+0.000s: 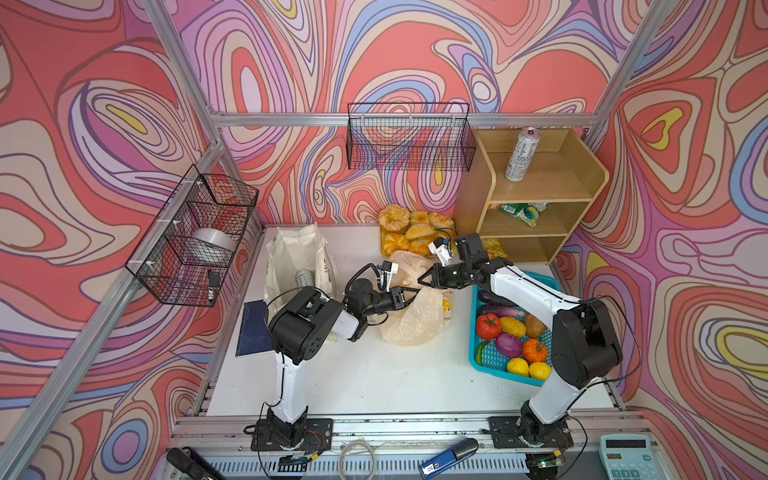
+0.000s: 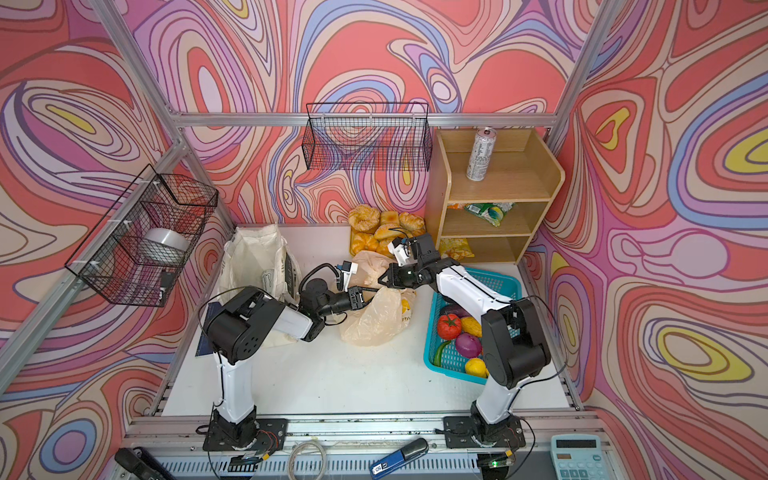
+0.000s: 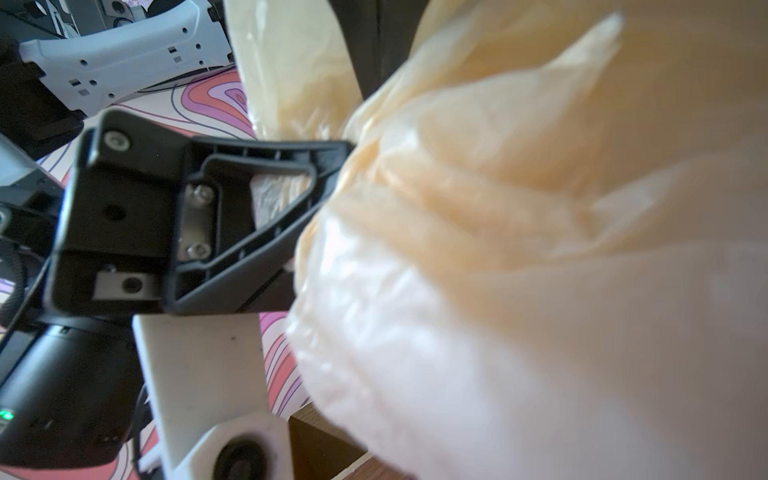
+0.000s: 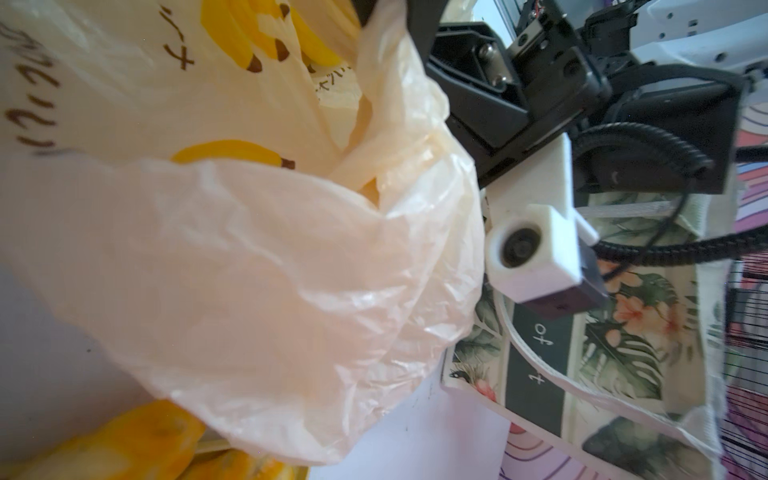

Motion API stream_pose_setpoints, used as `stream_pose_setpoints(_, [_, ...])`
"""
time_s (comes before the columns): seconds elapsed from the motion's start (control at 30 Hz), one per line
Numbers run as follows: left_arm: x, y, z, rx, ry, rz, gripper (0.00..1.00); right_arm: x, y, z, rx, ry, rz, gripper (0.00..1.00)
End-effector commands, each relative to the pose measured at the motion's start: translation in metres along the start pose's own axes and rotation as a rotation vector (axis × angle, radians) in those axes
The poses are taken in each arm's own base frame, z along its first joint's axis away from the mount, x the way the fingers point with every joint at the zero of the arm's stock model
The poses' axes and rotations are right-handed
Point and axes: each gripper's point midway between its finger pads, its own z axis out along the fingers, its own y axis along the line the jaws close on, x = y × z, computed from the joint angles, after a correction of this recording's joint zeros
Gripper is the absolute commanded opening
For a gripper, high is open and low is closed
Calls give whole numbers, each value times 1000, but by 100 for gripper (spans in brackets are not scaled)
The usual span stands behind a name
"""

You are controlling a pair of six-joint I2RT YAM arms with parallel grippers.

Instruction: Place the mixed food into the grocery bags and tie them

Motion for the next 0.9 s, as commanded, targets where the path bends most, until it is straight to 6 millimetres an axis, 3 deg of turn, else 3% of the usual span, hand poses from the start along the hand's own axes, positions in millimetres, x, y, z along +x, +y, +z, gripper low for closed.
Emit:
stream_pose_setpoints(0.0, [0, 9, -9, -20, -40, 13, 0, -16, 23, -29, -145, -82, -28, 0])
stream_pose_setpoints(0.17, [-6, 14, -7, -31, -60, 14, 0, -7, 38, -46, -279, -88, -60, 0])
stream_pose_setpoints(0.33, [-17, 4, 6, 6, -66, 25, 0, 2, 60, -54, -426, -68, -87, 0])
stream_pose_setpoints(0.47, [-26, -3, 27, 41, -64, 33, 0, 3, 72, -58, -513, -54, -97, 0])
stream_pose_setpoints(0.63, [-25, -25, 55, 102, -40, 58, 0, 2, 71, -55, -530, -47, -83, 0])
stream_pose_setpoints(0.73, [-28, -29, 50, 96, -63, 69, 0, 0, 66, -54, -494, -64, -82, 0])
stream_pose_setpoints(0.87, [-34, -20, 20, 48, -116, 60, 0, -5, 57, -59, -461, -92, -67, 0])
